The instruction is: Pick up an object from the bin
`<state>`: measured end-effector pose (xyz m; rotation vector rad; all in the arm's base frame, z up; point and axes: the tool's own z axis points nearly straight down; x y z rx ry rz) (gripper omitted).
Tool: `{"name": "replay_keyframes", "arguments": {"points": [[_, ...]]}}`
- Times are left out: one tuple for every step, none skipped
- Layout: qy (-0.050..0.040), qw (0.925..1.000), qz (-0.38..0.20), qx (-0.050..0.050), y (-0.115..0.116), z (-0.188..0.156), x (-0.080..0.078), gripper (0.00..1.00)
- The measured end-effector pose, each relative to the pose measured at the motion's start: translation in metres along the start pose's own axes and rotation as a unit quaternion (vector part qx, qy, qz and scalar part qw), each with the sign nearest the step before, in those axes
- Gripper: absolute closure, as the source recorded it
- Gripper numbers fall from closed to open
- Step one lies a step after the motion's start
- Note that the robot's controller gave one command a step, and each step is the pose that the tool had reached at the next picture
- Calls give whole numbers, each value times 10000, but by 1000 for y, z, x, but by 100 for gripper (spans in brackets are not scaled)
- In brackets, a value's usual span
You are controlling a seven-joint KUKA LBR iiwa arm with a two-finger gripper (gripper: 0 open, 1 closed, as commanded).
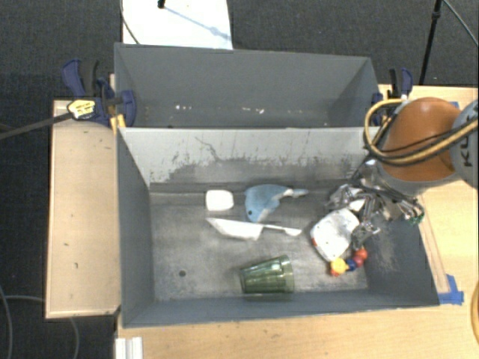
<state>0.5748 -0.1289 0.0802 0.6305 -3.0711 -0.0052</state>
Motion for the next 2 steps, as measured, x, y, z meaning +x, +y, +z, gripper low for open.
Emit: {"name": "replay_keyframes", "arguments": {"points": [[-11,10000,4,1,1,-18,2,100],[-23,10000,12,11,1,-40,1,100]]}}
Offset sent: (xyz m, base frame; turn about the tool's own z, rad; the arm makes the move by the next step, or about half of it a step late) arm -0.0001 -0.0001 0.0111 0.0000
